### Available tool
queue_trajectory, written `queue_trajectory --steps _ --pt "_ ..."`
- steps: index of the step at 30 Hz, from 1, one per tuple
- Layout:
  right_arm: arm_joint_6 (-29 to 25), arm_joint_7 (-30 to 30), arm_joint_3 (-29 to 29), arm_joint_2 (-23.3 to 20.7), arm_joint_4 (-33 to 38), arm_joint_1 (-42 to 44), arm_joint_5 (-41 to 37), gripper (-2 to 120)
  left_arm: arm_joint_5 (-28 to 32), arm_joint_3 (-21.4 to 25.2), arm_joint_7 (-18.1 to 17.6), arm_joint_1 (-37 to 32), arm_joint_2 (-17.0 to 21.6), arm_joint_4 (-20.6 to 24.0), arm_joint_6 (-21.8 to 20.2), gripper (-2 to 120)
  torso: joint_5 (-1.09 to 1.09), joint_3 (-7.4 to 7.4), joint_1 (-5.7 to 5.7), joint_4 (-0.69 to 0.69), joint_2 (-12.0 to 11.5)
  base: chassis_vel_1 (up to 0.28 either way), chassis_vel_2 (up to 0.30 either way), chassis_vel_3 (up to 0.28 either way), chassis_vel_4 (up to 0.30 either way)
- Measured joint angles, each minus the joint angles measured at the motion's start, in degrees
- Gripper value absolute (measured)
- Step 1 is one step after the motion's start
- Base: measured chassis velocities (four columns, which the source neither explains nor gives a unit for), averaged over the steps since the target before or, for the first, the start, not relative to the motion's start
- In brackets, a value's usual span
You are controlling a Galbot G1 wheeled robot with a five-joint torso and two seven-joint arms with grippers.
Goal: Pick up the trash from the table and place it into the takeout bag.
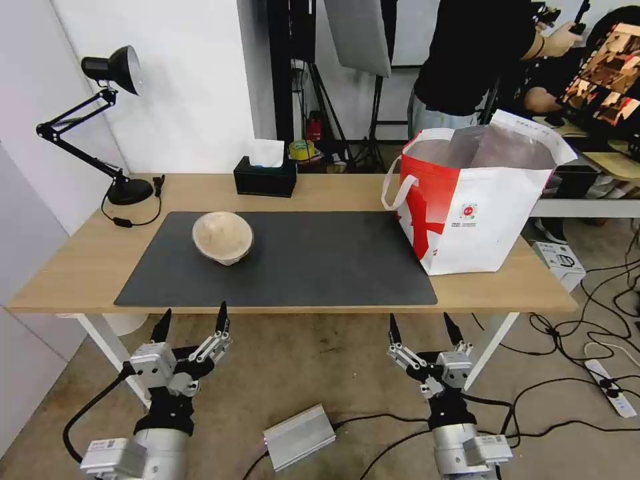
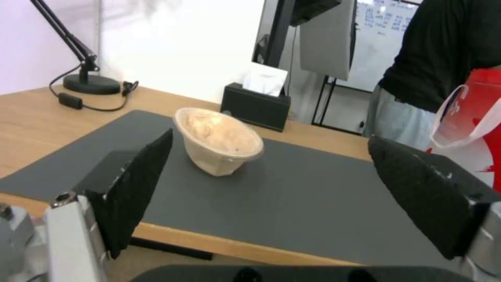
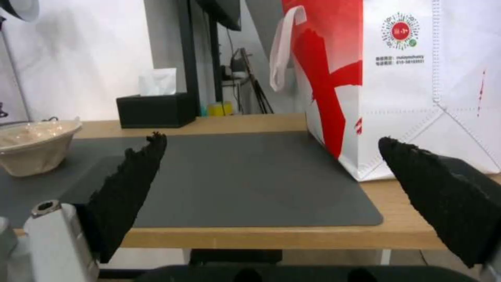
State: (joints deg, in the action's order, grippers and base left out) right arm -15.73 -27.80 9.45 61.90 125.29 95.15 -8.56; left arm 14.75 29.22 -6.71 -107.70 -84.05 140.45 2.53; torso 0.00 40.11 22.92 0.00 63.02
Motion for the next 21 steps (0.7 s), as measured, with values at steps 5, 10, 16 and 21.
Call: queue_trajectory --steps 5,10,16,21 --pt "0.0 0.0 0.0 0.0 0.0 0.0 0.0 100 3.5 0.8 0.0 0.9 1.1 0.7 -0.5 100 0.00 0.00 0.00 0.00 0.0 0.000 0.000 0.000 0.000" --pt "0.0 0.0 0.0 0.0 0.0 0.0 0.0 100 12.8 2.0 -3.6 2.7 4.0 2.6 -5.2 100 0.00 0.00 0.00 0.00 0.0 0.000 0.000 0.000 0.000" --pt "0.0 -0.1 0.0 0.0 0.0 0.0 0.0 100 29.5 3.4 -11.0 8.1 9.0 2.9 -10.6 100 -0.01 0.00 0.00 0.00 0.0 0.000 0.000 0.000 0.000" --pt "0.0 -0.1 0.0 0.0 0.0 -0.1 0.0 100 43.6 4.8 -16.8 14.3 12.8 2.9 -12.9 100 0.00 0.00 0.01 -0.01 0.0 0.000 0.000 0.000 0.000"
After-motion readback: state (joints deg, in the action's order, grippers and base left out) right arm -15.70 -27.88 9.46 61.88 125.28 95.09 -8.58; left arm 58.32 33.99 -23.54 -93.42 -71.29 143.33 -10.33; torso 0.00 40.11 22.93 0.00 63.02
